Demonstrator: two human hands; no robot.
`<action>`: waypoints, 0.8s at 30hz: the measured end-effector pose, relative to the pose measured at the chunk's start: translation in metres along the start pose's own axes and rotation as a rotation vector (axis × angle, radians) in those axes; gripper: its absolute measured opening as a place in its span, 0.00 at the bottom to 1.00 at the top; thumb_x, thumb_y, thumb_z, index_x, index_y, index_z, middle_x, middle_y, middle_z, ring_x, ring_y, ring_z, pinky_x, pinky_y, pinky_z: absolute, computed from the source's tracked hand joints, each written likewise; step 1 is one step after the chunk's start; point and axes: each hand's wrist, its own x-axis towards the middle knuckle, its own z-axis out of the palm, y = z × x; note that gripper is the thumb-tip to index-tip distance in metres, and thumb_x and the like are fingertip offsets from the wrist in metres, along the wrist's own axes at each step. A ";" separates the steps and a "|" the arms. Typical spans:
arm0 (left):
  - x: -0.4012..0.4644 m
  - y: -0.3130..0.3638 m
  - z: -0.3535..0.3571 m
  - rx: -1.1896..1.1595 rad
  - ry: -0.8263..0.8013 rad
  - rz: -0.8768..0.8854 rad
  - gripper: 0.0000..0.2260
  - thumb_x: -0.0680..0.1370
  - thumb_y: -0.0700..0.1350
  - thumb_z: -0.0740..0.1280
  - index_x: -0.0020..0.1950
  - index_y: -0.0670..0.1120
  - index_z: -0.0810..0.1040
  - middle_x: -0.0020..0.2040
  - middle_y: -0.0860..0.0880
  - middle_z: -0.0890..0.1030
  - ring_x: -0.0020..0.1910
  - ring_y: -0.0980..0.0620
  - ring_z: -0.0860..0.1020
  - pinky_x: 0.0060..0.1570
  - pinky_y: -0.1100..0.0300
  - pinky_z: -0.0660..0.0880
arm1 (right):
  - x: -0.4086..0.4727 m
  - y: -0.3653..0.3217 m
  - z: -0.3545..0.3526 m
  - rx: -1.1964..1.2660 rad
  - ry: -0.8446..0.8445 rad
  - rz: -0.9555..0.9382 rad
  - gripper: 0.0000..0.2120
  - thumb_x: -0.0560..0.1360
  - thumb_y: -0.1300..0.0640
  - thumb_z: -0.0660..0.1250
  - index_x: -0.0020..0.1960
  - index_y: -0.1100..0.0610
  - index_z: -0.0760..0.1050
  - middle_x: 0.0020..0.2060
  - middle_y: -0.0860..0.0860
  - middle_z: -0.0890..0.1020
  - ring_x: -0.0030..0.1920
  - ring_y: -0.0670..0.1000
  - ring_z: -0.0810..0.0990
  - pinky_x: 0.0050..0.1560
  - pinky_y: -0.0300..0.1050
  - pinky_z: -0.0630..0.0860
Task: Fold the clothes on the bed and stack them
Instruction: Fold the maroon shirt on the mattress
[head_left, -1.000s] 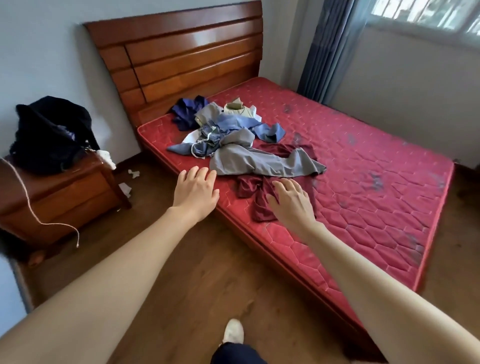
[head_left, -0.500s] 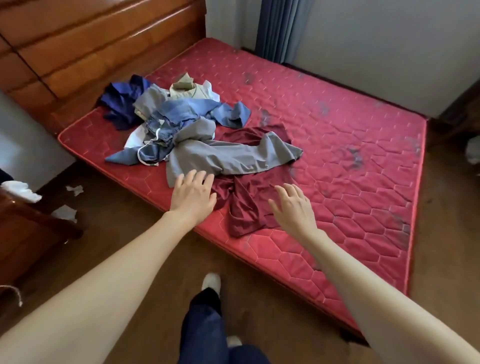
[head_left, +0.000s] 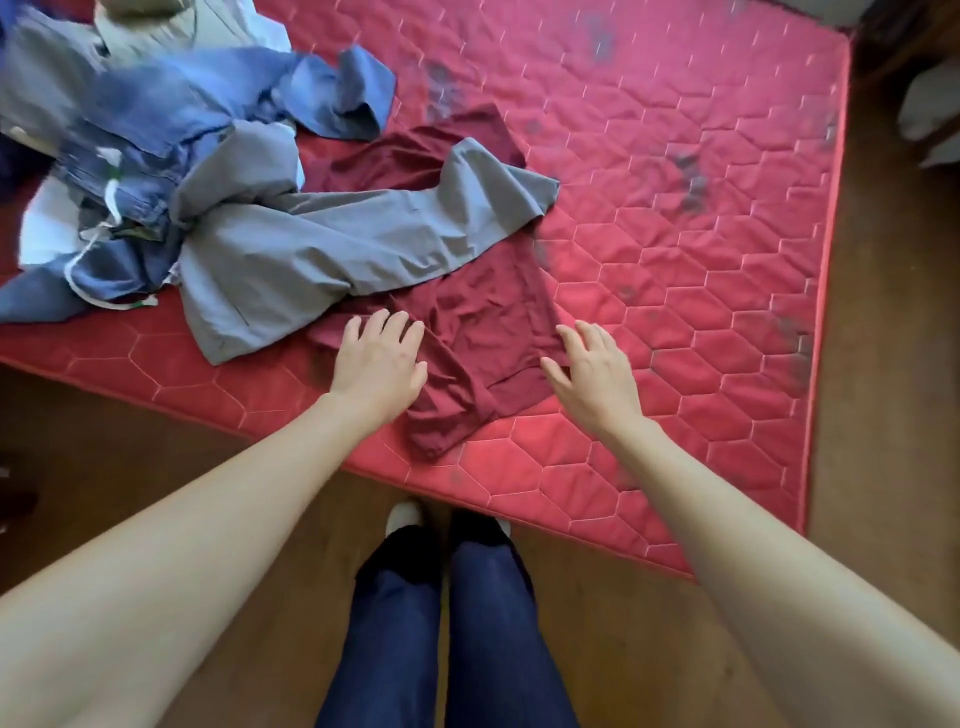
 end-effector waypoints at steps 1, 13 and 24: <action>0.007 0.001 0.013 -0.001 -0.015 -0.006 0.26 0.79 0.55 0.59 0.75 0.46 0.64 0.74 0.45 0.66 0.73 0.45 0.62 0.71 0.45 0.57 | 0.007 0.007 0.012 -0.008 -0.014 0.007 0.25 0.80 0.47 0.59 0.74 0.57 0.64 0.73 0.58 0.65 0.75 0.57 0.59 0.72 0.53 0.60; 0.082 0.049 0.213 -0.223 -0.219 -0.386 0.46 0.73 0.69 0.61 0.79 0.53 0.37 0.78 0.42 0.37 0.76 0.33 0.47 0.70 0.39 0.58 | 0.127 0.078 0.193 -0.089 -0.134 0.088 0.38 0.75 0.32 0.58 0.79 0.47 0.52 0.77 0.61 0.48 0.76 0.62 0.52 0.72 0.55 0.59; 0.080 0.069 0.236 -0.638 0.104 -0.548 0.17 0.72 0.31 0.69 0.60 0.39 0.80 0.49 0.40 0.78 0.48 0.39 0.77 0.50 0.47 0.72 | 0.143 0.081 0.231 0.097 -0.012 0.084 0.06 0.79 0.61 0.63 0.53 0.63 0.74 0.49 0.59 0.78 0.50 0.62 0.76 0.46 0.53 0.70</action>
